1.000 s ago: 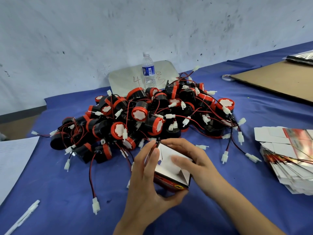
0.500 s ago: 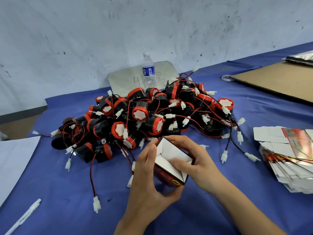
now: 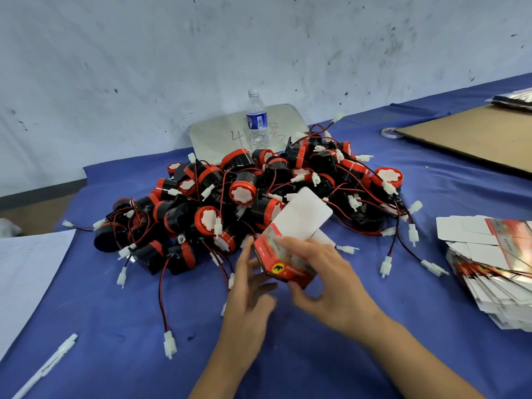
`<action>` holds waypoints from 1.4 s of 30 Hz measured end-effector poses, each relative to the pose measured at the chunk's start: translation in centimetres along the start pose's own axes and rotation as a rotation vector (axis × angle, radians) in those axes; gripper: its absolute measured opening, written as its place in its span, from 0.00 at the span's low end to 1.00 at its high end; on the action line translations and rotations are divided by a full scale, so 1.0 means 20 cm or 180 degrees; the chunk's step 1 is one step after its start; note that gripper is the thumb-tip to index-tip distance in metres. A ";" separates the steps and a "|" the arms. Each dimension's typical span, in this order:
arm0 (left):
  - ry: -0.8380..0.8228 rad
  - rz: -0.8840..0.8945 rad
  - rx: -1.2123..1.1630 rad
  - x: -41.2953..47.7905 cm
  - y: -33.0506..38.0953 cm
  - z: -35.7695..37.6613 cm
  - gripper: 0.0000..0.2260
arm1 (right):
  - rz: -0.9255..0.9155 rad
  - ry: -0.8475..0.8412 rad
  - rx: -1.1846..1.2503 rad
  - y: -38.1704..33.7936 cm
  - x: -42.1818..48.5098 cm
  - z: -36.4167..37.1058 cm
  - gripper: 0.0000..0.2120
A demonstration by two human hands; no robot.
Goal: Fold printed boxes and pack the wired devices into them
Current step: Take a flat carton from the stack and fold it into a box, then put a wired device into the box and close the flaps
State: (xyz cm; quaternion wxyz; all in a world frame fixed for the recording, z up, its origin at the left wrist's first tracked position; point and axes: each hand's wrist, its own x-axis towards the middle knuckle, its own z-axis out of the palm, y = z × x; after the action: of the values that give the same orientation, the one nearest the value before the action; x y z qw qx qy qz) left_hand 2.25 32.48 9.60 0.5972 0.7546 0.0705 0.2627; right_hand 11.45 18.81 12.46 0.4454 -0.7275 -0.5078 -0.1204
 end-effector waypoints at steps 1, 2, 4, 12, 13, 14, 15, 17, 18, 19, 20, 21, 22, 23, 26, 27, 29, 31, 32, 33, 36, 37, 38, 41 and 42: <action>0.0053 0.0017 -0.0200 0.00 0.01 0.00 0.31 | 0.0004 -0.0223 -0.0100 0.00 0.00 0.01 0.37; 0.0116 0.0040 -0.0265 0.00 0.02 0.00 0.28 | -0.0016 -0.0403 -0.0167 0.00 -0.01 0.02 0.36; 0.0235 -0.0007 -0.0249 0.01 0.02 0.01 0.28 | -0.0029 -0.0608 -0.0146 0.01 -0.02 0.03 0.35; 0.0065 -0.0326 0.0241 0.03 -0.02 -0.01 0.30 | 0.0159 -0.0736 0.0466 0.04 -0.02 0.04 0.38; 0.0052 -0.0373 0.0280 0.03 -0.03 -0.01 0.29 | 0.0126 -0.0514 0.0540 0.03 -0.02 0.03 0.35; 0.0018 -0.0411 0.0362 0.03 -0.03 -0.01 0.28 | 0.0049 -0.0133 0.0613 0.03 -0.02 0.02 0.31; -0.0016 -0.0430 0.0497 0.04 -0.04 -0.01 0.28 | -0.0038 0.0350 0.0664 0.03 -0.02 0.02 0.27; -0.0019 -0.0348 0.0898 0.04 -0.05 -0.02 0.29 | 0.0092 0.1329 0.0691 0.05 0.00 0.00 0.21; -0.0004 -0.0279 0.1090 0.04 -0.05 -0.03 0.30 | 0.0344 0.1668 0.0725 0.07 0.01 -0.01 0.19; 0.0022 -0.0239 0.1209 0.05 -0.06 -0.04 0.30 | 0.0632 0.1878 0.0758 0.08 0.03 -0.02 0.20; 0.0046 -0.0245 0.1251 0.05 -0.06 -0.04 0.29 | 0.0905 0.1944 0.0775 0.10 0.05 -0.02 0.21; 0.0067 -0.0273 0.1279 0.04 -0.06 -0.04 0.28 | 0.1093 0.1892 0.0791 0.11 0.07 -0.03 0.22; 0.0076 -0.0284 0.1311 0.04 -0.06 -0.03 0.27 | 0.1175 0.1795 0.0813 0.11 0.10 -0.03 0.21; 0.0059 -0.0291 0.1368 0.04 -0.06 -0.03 0.26 | 0.1193 0.1674 0.0830 0.11 0.14 -0.03 0.20; 0.0000 -0.0340 0.1523 0.03 -0.05 -0.01 0.22 | 0.1318 0.1217 0.0777 0.11 0.31 -0.01 0.14; 0.0034 -0.0358 0.1536 0.03 -0.05 -0.01 0.21 | 0.1447 0.0965 0.0765 0.12 0.38 0.00 0.13; 0.0169 -0.0408 0.1512 0.03 -0.05 -0.01 0.19 | 0.1700 0.0296 0.0583 0.17 0.50 0.02 0.13; 0.0311 -0.0453 0.1477 0.03 -0.06 -0.02 0.19 | 0.1790 -0.0306 0.0215 0.22 0.58 0.04 0.16; 0.0366 -0.0461 0.1449 0.03 -0.06 -0.02 0.19 | 0.1789 -0.0501 0.0061 0.23 0.61 0.06 0.18; 0.0416 -0.0470 0.1415 0.04 -0.06 -0.02 0.20 | 0.1763 -0.0639 -0.0076 0.25 0.62 0.08 0.20; 0.0485 -0.0483 0.1353 0.04 -0.06 -0.01 0.21 | 0.1631 -0.0702 -0.0216 0.26 0.63 0.13 0.24; 0.0496 -0.0485 0.1334 0.04 -0.06 -0.01 0.21 | 0.1592 -0.0555 -0.0149 0.25 0.61 0.13 0.24; 0.0516 -0.0487 0.1319 0.04 -0.06 -0.01 0.21 | 0.1538 -0.0282 -0.0030 0.25 0.59 0.13 0.24; 0.0559 -0.0473 0.1402 0.04 -0.07 -0.02 0.21 | 0.1294 0.1257 0.0647 0.17 0.49 0.10 0.21; 0.0564 -0.0479 0.1432 0.04 -0.08 -0.02 0.21 | 0.1179 0.1754 0.0890 0.14 0.46 0.07 0.20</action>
State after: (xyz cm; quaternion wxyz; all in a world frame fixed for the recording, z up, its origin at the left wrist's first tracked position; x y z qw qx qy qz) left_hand 3.09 33.65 8.52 0.4237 0.8351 0.2352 0.2603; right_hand 17.59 25.55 15.99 0.6750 -0.6795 -0.2398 -0.1587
